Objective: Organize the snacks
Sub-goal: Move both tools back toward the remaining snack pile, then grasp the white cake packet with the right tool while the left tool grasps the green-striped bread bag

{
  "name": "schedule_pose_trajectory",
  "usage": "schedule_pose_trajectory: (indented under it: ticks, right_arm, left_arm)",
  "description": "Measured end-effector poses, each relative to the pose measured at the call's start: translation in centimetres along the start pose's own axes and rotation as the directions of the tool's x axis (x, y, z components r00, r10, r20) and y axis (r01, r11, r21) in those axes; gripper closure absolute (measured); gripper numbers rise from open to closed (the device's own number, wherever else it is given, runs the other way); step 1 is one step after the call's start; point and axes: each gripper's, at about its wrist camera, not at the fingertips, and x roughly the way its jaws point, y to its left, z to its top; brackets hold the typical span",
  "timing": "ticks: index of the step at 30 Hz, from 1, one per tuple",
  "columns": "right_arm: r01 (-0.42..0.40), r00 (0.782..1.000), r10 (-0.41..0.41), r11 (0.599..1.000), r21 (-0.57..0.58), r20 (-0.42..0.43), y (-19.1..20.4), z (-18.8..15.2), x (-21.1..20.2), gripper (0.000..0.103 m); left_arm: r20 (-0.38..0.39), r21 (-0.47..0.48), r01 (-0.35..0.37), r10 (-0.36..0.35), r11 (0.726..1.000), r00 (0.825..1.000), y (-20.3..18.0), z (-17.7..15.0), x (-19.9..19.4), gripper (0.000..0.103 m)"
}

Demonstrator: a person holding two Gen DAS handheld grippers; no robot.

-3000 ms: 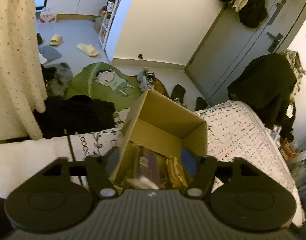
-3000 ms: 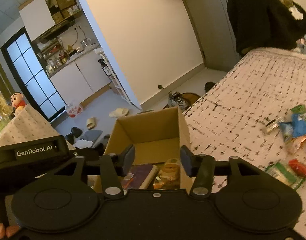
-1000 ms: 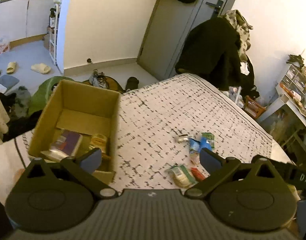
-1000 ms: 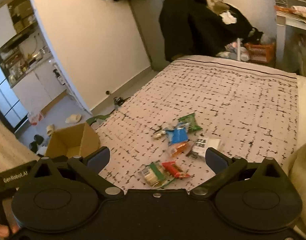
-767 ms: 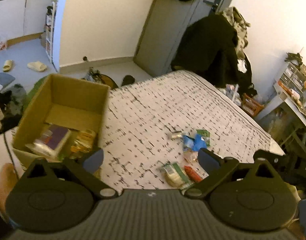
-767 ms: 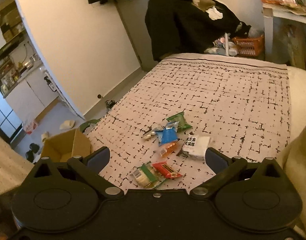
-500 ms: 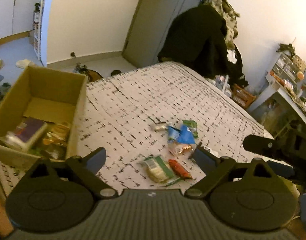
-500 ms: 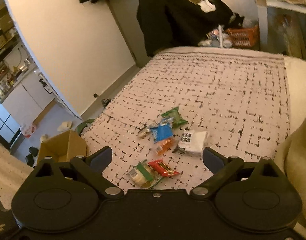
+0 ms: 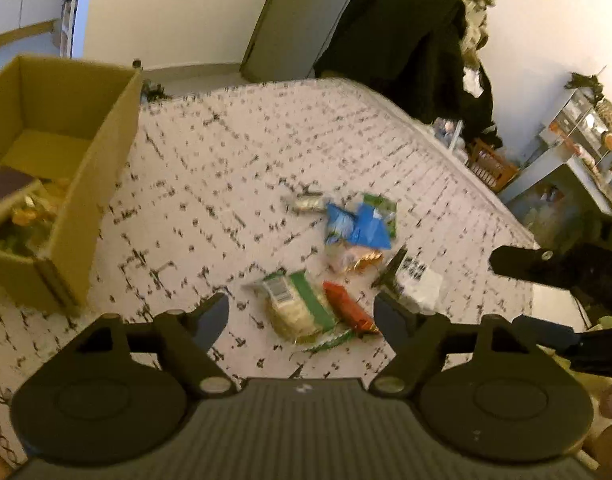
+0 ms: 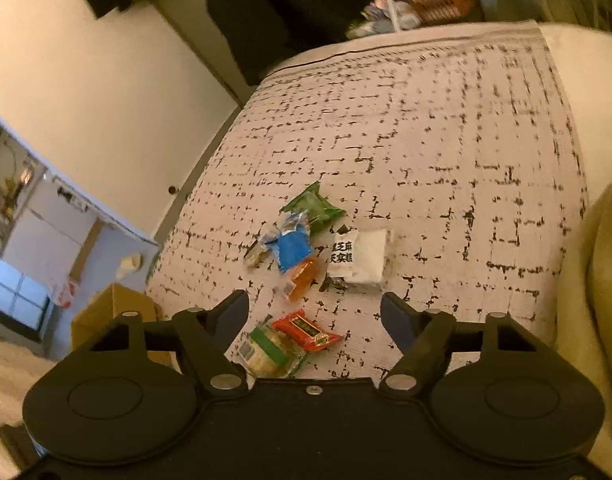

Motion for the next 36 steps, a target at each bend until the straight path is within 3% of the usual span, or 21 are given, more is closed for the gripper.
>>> schedule_pose_trajectory:
  ticks: [8,15,21,23,26,34,36]
  right_arm:
    - [0.052,0.998,-0.052,0.999,0.009,-0.040,-0.5,1.0,2.6,0.033]
    - [0.100,0.992,-0.094,0.993,0.067,-0.083,-1.2,1.7,6.2,0.032]
    - [0.201,0.971,-0.200,0.980,-0.008,-0.127,-0.6,1.4,9.8,0.032]
    - [0.220,0.968,-0.223,0.975,-0.042,-0.119,-0.2,1.6,10.4,0.031]
    - [0.224,0.967,-0.230,0.972,-0.069,-0.107,0.3,2.3,11.2,0.031]
    - [0.289,0.948,-0.306,0.942,-0.170,-0.087,0.9,2.1,12.5,0.031]
    - [0.306,0.942,-0.327,0.931,-0.200,-0.081,1.2,2.0,12.7,0.039]
  left_arm:
    - [-0.052,-0.037,-0.002,0.000,0.999,0.999,1.2,0.2,3.3,0.039]
    - [-0.131,-0.089,0.016,-0.027,0.996,0.991,0.8,0.8,6.9,0.040]
    - [-0.151,-0.048,-0.054,0.046,0.997,0.988,-0.3,1.2,8.3,0.040]
    - [-0.163,-0.038,-0.077,0.070,0.996,0.984,-0.3,1.5,8.5,0.050]
    - [-0.195,-0.052,-0.069,0.058,0.996,0.979,0.3,2.3,8.6,0.057]
    - [-0.189,-0.078,-0.111,0.094,0.991,0.977,2.6,2.8,7.3,0.057]
    - [-0.187,-0.099,-0.115,0.095,0.988,0.978,3.3,3.0,6.6,0.057]
